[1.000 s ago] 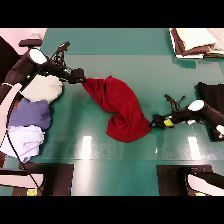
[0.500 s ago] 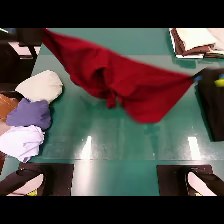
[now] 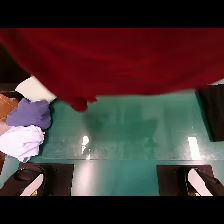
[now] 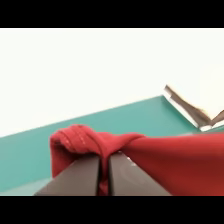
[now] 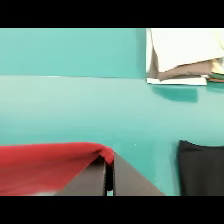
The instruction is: Fold the shirts.
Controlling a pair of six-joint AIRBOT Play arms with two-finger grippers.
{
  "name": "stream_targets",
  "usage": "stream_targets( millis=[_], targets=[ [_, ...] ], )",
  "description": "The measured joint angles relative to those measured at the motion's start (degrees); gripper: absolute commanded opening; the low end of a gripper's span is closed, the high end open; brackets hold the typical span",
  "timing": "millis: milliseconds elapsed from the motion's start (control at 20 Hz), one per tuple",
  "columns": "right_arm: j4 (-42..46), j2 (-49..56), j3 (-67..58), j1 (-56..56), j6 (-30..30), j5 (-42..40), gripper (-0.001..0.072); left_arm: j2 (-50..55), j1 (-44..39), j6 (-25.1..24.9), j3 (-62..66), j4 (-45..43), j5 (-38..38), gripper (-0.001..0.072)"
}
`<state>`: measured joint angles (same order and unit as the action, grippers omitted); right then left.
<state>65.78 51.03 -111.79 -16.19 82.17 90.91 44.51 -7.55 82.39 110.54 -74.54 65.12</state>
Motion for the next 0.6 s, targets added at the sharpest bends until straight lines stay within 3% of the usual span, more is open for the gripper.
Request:
stream_targets(
  millis=[200,600],
  targets=[
    [0.3,7.2,-3.9,1.1,2.4,3.4,0.0020,4.2,0.0,-0.2,-0.9,-0.1,2.8,0.0030],
    [6.1,28.5,12.0,11.6,3.9,1.4,0.0020,29.1,0.0,-0.4,-14.9,0.4,5.2,0.0031]
  ],
)
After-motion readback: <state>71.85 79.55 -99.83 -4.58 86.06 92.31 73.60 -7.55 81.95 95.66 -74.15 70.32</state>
